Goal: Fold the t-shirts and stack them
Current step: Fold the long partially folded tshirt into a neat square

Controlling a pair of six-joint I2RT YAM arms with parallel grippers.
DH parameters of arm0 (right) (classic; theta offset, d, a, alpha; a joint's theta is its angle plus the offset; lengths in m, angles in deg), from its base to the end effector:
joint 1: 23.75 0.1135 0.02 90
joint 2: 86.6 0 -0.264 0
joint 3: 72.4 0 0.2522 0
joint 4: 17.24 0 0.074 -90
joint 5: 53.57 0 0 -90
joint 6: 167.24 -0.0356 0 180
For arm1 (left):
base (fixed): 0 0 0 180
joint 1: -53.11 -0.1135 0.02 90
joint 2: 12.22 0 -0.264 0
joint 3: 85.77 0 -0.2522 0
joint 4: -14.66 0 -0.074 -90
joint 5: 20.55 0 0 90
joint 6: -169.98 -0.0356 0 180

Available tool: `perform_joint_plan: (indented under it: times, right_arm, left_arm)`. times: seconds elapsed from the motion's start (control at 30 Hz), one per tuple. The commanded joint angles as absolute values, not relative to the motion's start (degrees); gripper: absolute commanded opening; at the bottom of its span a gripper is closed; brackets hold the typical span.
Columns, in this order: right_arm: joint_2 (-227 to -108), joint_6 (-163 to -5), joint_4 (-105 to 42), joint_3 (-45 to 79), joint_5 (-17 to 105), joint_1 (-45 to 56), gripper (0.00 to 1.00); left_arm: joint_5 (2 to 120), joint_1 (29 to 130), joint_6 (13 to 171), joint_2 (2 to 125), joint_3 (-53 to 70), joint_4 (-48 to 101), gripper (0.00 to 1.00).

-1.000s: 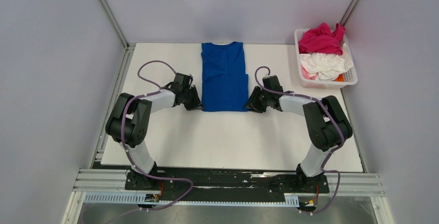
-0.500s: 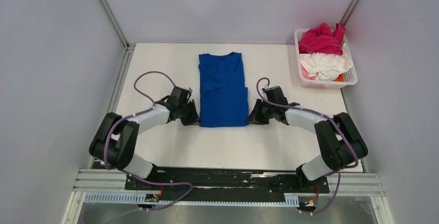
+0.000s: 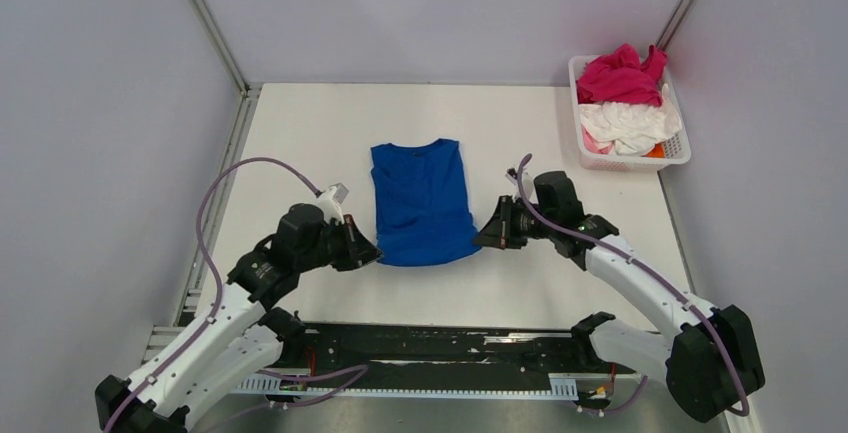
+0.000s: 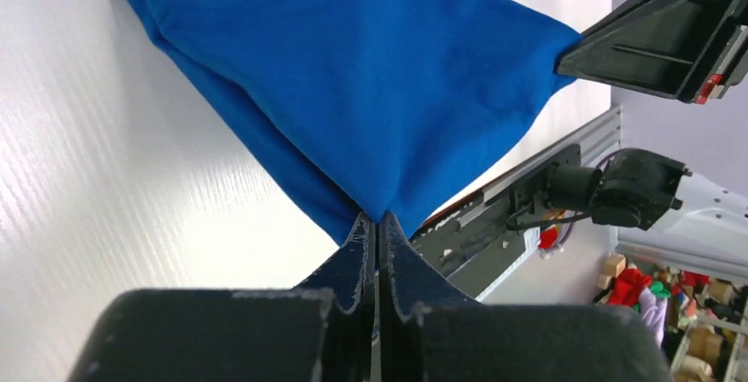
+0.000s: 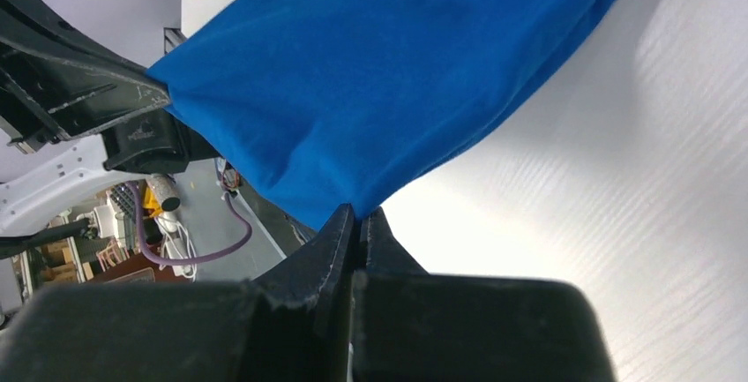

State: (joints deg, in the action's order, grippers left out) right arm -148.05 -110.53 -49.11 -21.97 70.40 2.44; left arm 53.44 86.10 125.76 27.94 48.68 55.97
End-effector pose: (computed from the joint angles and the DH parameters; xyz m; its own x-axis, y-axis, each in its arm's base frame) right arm 0.1861 0.1137 0.2267 -0.9130 0.0582 -0.4037 -0.2778 0.6359 0.7200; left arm 0.1263 -0.0937 0.2440 -0.8525 -0.2679 -0.4488 0.1430 0.7064 -0.6932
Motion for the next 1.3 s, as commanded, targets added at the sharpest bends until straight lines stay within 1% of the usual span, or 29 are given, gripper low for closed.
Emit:
perform_joint_plan:
  times: [0.0,0.13,0.27,0.33,0.47,0.67,0.9,1.27]
  right_arm:
    - [-149.7,-109.7,-45.9,-15.2,69.8,2.0,0.0]
    - [-154.8,-110.0,-44.9,-9.8,70.2,0.0,0.0]
    - [-161.2,-109.4,-44.5,-4.4,72.7,-2.3,0.0]
    - [-164.4,-111.1,-44.2,-1.7,73.3,-3.6,0.0]
    - [-171.4,-110.9,-43.3,4.3,75.1,-5.8,0.0]
    - [-179.7,-110.2,-43.0,11.7,77.1,-7.6,0.0]
    - [-186.9,-109.6,-42.8,19.9,78.3,-8.5,0.0]
    - [-198.3,-110.8,-41.9,29.2,79.0,-9.9,0.0]
  left_arm:
    - [59.9,86.3,126.5,27.0,46.5,55.2,0.0]
    - [69.4,86.2,126.0,32.8,40.6,52.4,0.0]
    - [73.7,84.4,123.4,40.2,34.7,50.7,0.0]
    - [71.9,81.5,121.2,45.7,31.6,50.1,0.0]
    - [67.7,74.8,120.2,53.1,27.5,48.4,0.0]
    - [64.5,69.6,118.3,61.1,23.8,42.1,0.0]
    - [60.8,65.4,116.8,71.0,16.4,40.3,0.0]
    - [56.5,62.3,117.0,83.1,9.9,38.7,0.0]
